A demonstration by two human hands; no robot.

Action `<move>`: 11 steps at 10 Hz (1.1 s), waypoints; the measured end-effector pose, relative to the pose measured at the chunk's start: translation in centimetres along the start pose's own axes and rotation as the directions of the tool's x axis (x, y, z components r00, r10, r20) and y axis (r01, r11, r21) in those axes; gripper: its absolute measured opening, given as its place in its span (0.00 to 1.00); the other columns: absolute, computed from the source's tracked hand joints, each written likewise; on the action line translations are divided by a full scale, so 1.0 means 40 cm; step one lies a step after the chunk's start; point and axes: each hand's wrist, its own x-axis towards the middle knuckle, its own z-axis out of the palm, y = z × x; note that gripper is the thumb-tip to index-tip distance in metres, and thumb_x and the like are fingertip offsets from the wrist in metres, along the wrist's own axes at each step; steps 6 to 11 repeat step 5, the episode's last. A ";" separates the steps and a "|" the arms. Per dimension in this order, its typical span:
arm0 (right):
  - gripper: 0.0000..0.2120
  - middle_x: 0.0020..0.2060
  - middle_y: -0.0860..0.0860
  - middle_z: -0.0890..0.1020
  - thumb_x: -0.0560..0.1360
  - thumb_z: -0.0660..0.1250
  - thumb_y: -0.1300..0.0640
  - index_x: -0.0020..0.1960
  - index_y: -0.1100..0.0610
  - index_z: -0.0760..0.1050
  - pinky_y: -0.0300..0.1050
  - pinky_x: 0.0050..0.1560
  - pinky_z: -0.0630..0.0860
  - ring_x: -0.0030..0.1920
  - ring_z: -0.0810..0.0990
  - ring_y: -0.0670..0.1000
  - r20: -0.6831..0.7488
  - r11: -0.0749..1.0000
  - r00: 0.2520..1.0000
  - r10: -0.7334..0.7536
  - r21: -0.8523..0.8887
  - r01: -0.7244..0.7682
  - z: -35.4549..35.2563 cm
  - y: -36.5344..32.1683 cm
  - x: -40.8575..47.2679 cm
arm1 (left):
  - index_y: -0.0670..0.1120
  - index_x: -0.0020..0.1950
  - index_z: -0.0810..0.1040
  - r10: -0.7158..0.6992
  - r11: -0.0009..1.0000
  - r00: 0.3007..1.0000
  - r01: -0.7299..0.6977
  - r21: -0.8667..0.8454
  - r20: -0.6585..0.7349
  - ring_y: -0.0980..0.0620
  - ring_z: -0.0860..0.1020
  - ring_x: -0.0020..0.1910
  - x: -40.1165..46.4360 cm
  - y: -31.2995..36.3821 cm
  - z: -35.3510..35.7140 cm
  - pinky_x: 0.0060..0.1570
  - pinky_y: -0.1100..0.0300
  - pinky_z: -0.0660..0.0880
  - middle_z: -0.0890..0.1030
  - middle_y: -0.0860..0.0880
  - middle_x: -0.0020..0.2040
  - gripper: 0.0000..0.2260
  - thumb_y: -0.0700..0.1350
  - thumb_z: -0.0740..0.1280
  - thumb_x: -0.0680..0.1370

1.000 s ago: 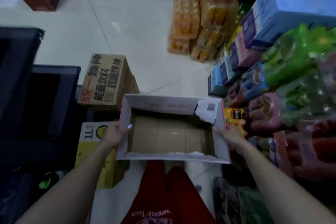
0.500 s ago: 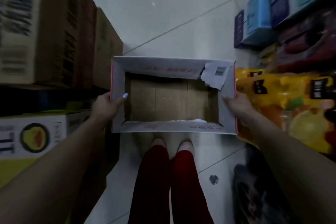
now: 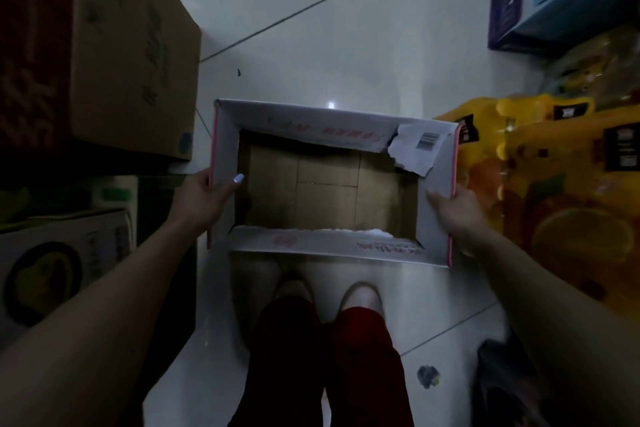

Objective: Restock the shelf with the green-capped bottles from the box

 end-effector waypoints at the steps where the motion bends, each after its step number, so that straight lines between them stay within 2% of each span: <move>1: 0.21 0.58 0.60 0.77 0.77 0.60 0.49 0.66 0.60 0.68 0.61 0.60 0.74 0.59 0.76 0.61 0.010 1.000 1.000 -0.002 -0.009 0.002 0.013 0.013 0.022 | 0.40 0.66 0.73 -0.002 1.000 1.000 0.003 0.020 -0.024 0.40 0.77 0.60 0.023 -0.021 0.019 0.52 0.51 0.73 0.78 0.38 0.63 0.24 0.53 0.67 0.75; 2: 0.19 0.53 0.60 0.78 0.78 0.60 0.50 0.64 0.61 0.70 0.51 0.49 0.76 0.54 0.77 0.59 0.024 0.999 0.999 -0.034 -0.019 0.035 0.028 0.025 0.038 | 0.41 0.66 0.73 -0.022 1.000 0.999 0.022 0.004 -0.038 0.40 0.77 0.60 0.042 -0.040 0.031 0.51 0.52 0.73 0.78 0.39 0.63 0.25 0.54 0.68 0.74; 3: 0.19 0.52 0.60 0.78 0.78 0.60 0.50 0.63 0.61 0.70 0.51 0.49 0.75 0.53 0.77 0.59 0.010 0.998 0.999 -0.053 -0.024 0.053 0.031 0.034 0.043 | 0.41 0.65 0.74 -0.005 1.000 0.998 0.006 0.027 -0.067 0.41 0.77 0.58 0.046 -0.050 0.040 0.49 0.54 0.73 0.79 0.39 0.61 0.25 0.54 0.68 0.74; 4: 0.20 0.59 0.60 0.77 0.77 0.62 0.51 0.65 0.60 0.69 0.58 0.58 0.75 0.60 0.76 0.61 0.042 0.999 0.998 -0.042 -0.019 0.042 0.027 0.032 0.029 | 0.41 0.66 0.72 -0.007 1.000 0.999 0.009 0.030 -0.050 0.40 0.77 0.60 0.042 -0.045 0.037 0.52 0.52 0.73 0.78 0.39 0.63 0.26 0.55 0.68 0.74; 5: 0.19 0.58 0.62 0.78 0.76 0.63 0.51 0.63 0.62 0.70 0.57 0.57 0.76 0.56 0.77 0.60 0.001 0.992 1.000 -0.022 -0.124 0.022 0.013 0.005 -0.013 | 0.41 0.70 0.67 0.085 0.978 0.989 -0.060 0.198 -0.120 0.38 0.76 0.62 0.002 0.000 0.014 0.57 0.50 0.73 0.76 0.38 0.65 0.26 0.53 0.64 0.77; 11: 0.19 0.58 0.62 0.78 0.76 0.63 0.51 0.63 0.62 0.70 0.57 0.57 0.76 0.56 0.77 0.60 0.001 0.992 1.000 -0.022 -0.124 0.022 0.013 0.005 -0.013 | 0.41 0.70 0.67 0.085 0.978 0.989 -0.060 0.198 -0.120 0.38 0.76 0.62 0.002 0.000 0.014 0.57 0.50 0.73 0.76 0.38 0.65 0.26 0.53 0.64 0.77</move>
